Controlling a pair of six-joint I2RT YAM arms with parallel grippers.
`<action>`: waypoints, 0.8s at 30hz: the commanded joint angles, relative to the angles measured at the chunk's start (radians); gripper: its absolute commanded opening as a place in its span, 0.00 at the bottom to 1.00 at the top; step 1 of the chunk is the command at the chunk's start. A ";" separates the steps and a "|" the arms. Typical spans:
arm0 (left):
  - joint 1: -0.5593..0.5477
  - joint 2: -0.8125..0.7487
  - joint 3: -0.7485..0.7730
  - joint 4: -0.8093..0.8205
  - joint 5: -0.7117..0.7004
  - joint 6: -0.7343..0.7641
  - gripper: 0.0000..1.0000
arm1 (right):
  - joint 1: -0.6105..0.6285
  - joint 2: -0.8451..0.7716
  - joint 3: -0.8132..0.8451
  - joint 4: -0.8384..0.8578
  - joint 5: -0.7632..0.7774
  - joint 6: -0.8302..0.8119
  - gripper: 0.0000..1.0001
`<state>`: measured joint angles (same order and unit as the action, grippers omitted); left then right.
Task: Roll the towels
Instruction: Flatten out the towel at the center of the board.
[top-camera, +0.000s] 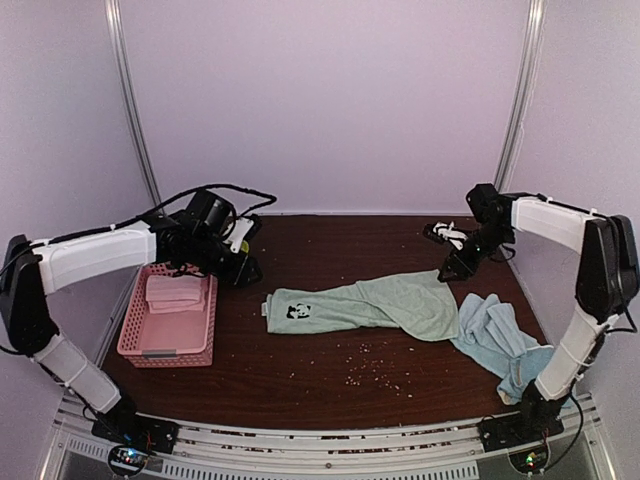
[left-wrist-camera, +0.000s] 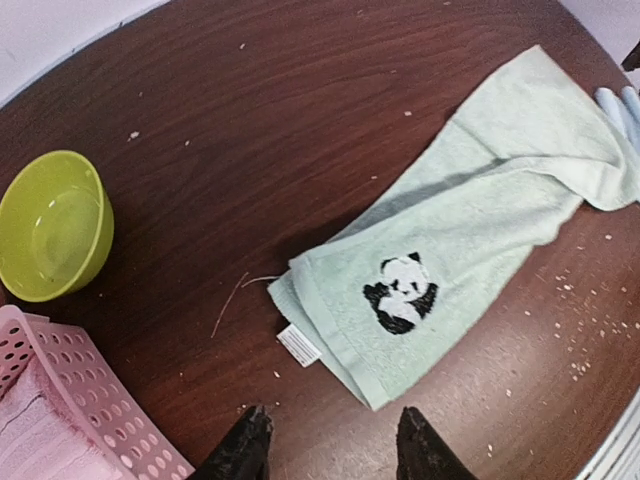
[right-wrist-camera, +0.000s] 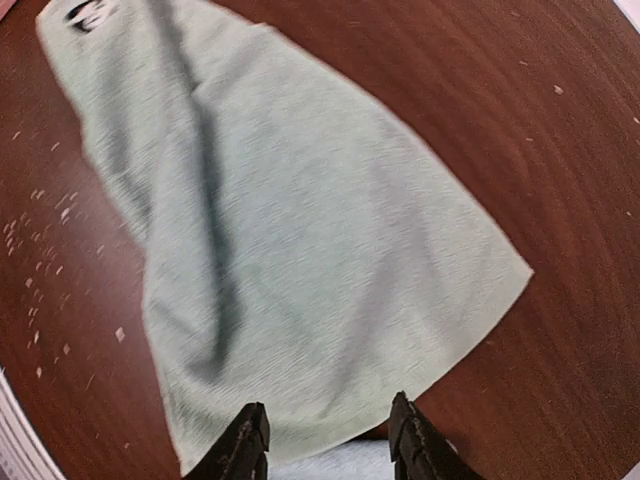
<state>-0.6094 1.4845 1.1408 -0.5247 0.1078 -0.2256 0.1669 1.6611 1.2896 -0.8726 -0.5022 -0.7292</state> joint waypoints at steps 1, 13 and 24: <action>0.026 0.139 0.072 -0.010 -0.119 -0.155 0.42 | -0.029 0.196 0.171 0.077 0.154 0.291 0.42; 0.034 0.273 0.124 0.031 -0.098 -0.189 0.41 | -0.029 0.473 0.397 0.091 0.263 0.425 0.44; 0.035 0.326 0.129 0.026 -0.090 -0.213 0.40 | -0.029 0.576 0.421 -0.020 0.207 0.438 0.25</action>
<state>-0.5793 1.7828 1.2411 -0.5205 0.0040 -0.4229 0.1387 2.2131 1.7176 -0.8200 -0.2710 -0.3111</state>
